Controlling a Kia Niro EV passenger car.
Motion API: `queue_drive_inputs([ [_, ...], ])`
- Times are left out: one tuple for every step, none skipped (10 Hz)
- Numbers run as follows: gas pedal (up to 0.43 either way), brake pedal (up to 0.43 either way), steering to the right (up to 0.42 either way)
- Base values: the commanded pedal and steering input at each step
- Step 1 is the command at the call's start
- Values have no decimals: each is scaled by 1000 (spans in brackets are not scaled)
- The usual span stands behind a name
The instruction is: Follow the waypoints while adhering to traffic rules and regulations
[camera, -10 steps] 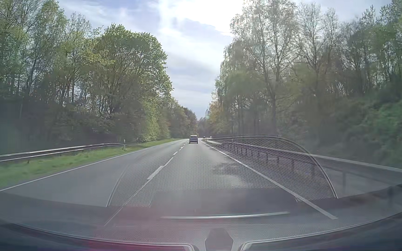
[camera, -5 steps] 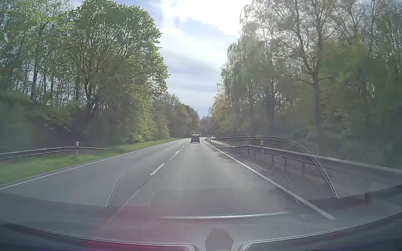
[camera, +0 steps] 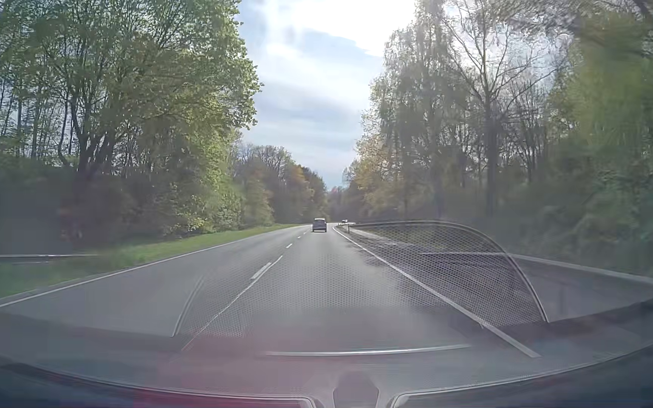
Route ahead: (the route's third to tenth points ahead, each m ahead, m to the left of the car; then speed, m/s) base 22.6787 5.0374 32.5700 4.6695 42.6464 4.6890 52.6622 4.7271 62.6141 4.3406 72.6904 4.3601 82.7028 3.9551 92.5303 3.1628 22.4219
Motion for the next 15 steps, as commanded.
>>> queue_drive_inputs([
  [138, 0, -4],
  [138, 0, -4],
  [138, 0, -4],
  [138, 0, -4],
  [138, 0, -3],
  [138, 0, -4],
  [138, 0, -4],
  [138, 0, -3],
  [138, 0, -4],
  [138, 0, -4],
  [138, 0, -4],
  [138, 0, -4],
  [138, 0, -3],
  [138, 0, -4],
  [138, 0, -3],
])
